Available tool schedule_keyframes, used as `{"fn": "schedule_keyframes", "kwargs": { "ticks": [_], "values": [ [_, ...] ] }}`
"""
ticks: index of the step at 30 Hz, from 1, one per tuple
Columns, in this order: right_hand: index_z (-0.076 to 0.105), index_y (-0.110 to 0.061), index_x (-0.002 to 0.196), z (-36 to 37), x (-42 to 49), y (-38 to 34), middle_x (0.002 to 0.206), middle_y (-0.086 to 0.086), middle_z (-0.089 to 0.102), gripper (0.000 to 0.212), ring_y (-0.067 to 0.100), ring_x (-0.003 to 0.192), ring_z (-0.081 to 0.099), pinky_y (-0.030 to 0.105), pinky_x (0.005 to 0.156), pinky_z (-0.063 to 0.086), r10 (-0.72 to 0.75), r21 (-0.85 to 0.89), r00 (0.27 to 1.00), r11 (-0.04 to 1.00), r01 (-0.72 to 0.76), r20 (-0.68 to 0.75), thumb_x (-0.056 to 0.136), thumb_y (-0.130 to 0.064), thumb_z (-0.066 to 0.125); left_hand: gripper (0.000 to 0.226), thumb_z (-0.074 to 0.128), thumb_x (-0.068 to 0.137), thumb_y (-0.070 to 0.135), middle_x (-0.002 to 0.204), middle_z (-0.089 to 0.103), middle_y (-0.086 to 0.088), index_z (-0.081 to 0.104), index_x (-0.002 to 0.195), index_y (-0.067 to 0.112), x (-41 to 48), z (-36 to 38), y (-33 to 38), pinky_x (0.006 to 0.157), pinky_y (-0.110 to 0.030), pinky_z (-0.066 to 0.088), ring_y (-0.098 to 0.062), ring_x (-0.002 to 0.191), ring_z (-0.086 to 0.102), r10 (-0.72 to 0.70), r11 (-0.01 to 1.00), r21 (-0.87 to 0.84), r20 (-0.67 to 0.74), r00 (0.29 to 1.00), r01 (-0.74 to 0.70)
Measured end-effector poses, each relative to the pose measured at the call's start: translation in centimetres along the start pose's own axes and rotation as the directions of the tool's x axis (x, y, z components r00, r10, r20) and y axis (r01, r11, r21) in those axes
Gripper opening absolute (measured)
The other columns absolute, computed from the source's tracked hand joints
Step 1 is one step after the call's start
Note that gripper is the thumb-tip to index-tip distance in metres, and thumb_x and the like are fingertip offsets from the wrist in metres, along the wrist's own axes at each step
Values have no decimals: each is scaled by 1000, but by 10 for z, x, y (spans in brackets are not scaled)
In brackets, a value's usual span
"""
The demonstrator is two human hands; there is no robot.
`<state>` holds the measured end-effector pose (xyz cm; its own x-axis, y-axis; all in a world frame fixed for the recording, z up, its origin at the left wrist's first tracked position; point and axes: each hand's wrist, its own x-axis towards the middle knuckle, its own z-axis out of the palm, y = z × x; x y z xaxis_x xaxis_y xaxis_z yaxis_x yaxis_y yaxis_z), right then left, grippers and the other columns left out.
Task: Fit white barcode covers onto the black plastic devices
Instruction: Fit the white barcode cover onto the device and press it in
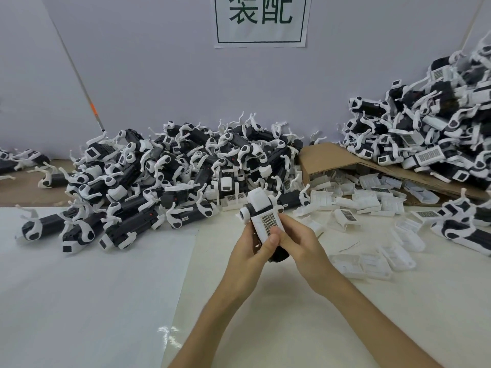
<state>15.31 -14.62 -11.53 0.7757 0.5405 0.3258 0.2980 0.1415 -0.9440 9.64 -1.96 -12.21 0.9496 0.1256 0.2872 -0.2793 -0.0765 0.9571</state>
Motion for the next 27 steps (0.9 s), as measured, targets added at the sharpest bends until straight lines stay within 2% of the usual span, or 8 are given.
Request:
{"fn": "schedule_keyframes", "kwargs": {
  "ticks": [4, 9, 10, 13, 18, 23, 25, 27],
  "values": [
    [67, -28, 123, 0, 1, -2, 106, -1, 73, 29, 13, 95, 69, 26, 75, 55, -2, -22, 1000, 1000, 3, 21, 100, -32, 51, 31, 56, 101, 26, 115, 71, -10, 56, 130, 15, 1, -3, -1, 84, -25, 55, -25, 108, 65, -14, 999, -50, 21, 1000, 15],
    [60, -36, 135, -8, 3, -5, 128, -2, 68, 35, 17, 121, 63, 39, 97, 53, 32, 30, 992, 999, -36, 123, 103, -33, 47, 45, 61, 93, 35, 119, 71, 1, 56, 134, 19, 2, -7, 0, 83, -22, 52, -14, 111, 65, -46, 995, -88, 26, 999, 48],
    [59, -37, 135, -7, 2, -5, 129, -3, 68, 35, 17, 122, 62, 36, 98, 53, 9, 18, 992, 1000, -12, 126, 103, -31, 46, 44, 61, 93, 34, 117, 72, 2, 56, 134, 19, 2, -8, -1, 82, -21, 52, -11, 109, 65, -53, 994, -91, 19, 998, 55],
    [58, -35, 136, -3, 1, -5, 125, -5, 70, 35, 16, 119, 64, 23, 93, 53, -55, -48, 994, 997, 60, 98, 105, -26, 44, 33, 60, 100, 21, 117, 71, 3, 56, 134, 20, 2, -10, -3, 79, -17, 51, -8, 106, 66, -68, 994, -86, 7, 998, 68],
    [57, -41, 130, -1, 0, -3, 120, -8, 72, 36, 14, 116, 66, 22, 92, 53, -91, -127, 994, 987, 98, 66, 103, -21, 45, 31, 56, 101, 11, 117, 71, -2, 57, 131, 18, 2, -9, -6, 81, -22, 52, -17, 107, 66, -68, 996, -63, 0, 998, 68],
    [62, -29, 129, -5, 2, -8, 116, 0, 73, 34, 18, 110, 69, 30, 88, 57, 32, 6, 999, 999, -32, 27, 97, -29, 52, 44, 60, 92, 28, 118, 72, 1, 56, 134, 18, 1, -5, -4, 88, -28, 55, -15, 110, 67, -43, 995, -88, 4, 999, 43],
    [66, -27, 123, -3, 1, -9, 111, 4, 74, 32, 23, 105, 70, 36, 85, 59, 83, 60, 996, 995, -85, 27, 95, -37, 55, 35, 63, 94, 24, 107, 73, 7, 57, 128, 18, 0, -2, -5, 80, -24, 56, -11, 99, 70, 13, 1000, -2, -1, 1000, -13],
    [69, -26, 113, -1, 1, -10, 101, 7, 75, 26, 24, 93, 73, 36, 73, 61, 86, 58, 996, 995, -85, -13, 93, -40, 61, 23, 63, 98, 14, 90, 72, 18, 57, 120, 17, -2, 2, -8, 69, -14, 53, -2, 82, 69, 68, 994, 86, -1, 998, -68]
  ]
}}
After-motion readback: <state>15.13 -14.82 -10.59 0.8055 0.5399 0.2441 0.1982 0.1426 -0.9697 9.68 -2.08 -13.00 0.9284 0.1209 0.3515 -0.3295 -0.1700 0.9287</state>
